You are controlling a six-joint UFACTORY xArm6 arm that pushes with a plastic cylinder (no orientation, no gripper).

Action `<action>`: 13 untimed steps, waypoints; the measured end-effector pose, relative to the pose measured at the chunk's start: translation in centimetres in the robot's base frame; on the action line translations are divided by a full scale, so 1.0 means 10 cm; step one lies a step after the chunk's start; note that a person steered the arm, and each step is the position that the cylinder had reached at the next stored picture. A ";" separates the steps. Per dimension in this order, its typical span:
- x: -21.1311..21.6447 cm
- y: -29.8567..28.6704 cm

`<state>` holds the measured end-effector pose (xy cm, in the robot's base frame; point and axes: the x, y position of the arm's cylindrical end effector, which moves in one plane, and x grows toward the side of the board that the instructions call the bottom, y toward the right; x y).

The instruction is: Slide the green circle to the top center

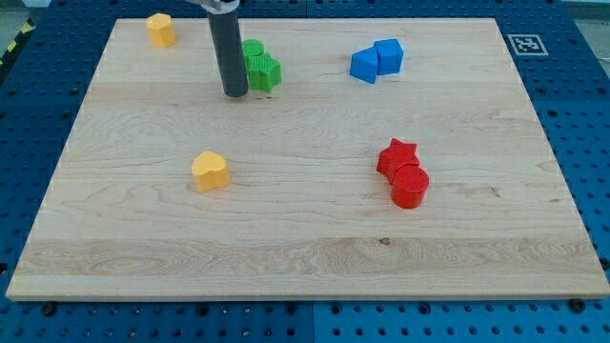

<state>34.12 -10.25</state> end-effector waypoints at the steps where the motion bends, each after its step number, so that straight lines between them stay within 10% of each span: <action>1: -0.26 -0.02; 13: -0.94 0.52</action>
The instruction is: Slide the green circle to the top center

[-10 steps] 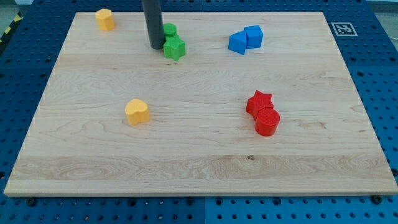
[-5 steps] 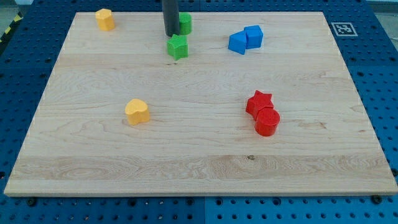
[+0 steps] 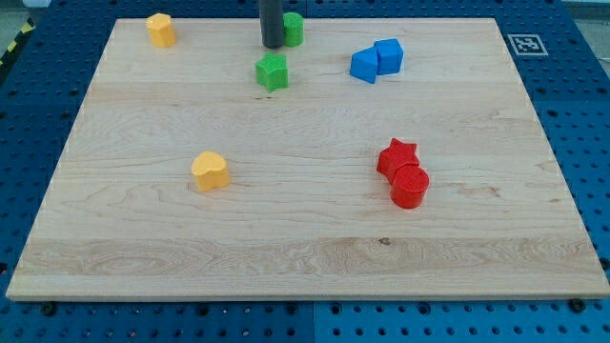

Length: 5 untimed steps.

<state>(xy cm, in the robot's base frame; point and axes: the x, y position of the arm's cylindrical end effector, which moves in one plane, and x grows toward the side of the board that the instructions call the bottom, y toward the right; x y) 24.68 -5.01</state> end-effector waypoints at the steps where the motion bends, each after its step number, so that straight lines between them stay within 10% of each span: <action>1: 0.00 0.00; 5: 0.00 0.05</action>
